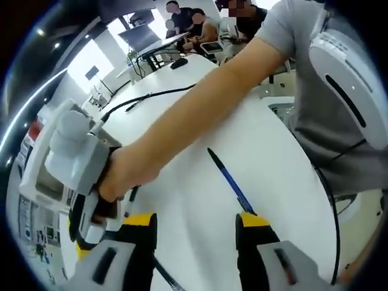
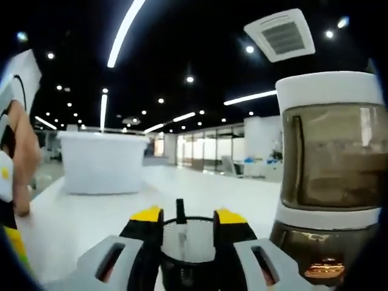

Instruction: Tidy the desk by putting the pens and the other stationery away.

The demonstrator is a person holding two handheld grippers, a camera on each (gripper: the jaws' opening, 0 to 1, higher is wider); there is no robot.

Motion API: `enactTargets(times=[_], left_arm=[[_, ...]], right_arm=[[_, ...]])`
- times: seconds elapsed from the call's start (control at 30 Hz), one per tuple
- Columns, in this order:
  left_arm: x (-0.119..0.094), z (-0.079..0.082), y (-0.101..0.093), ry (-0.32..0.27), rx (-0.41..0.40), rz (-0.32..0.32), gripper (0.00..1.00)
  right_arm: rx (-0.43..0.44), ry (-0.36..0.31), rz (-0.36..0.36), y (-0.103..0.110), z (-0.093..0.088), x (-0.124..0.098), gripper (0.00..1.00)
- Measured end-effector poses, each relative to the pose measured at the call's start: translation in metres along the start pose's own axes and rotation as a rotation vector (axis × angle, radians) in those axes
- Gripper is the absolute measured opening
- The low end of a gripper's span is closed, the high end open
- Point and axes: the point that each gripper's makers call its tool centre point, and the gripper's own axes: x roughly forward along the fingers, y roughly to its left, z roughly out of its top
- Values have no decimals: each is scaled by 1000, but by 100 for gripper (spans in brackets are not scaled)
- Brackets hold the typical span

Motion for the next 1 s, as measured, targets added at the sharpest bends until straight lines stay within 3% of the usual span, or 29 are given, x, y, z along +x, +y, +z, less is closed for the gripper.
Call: enactTargets(times=[0.1, 0.2, 0.33, 0.63, 1.0], left_arm=[[1, -1, -1, -1, -2, -8, 53], [1, 5, 8, -25, -29, 31, 53], [-1, 8, 10, -48, -36, 37, 53], [7, 3, 5, -25, -28, 11, 53], [2, 6, 1, -18, -5, 23, 53]], right_arm=[[-5, 15, 1, 0, -2, -1, 29], [-5, 29, 3, -1, -2, -4, 24], [5, 30, 9, -3, 6, -11, 22], [-6, 39, 40, 5, 9, -26, 21], [-88, 72, 104, 21, 1, -77, 20]])
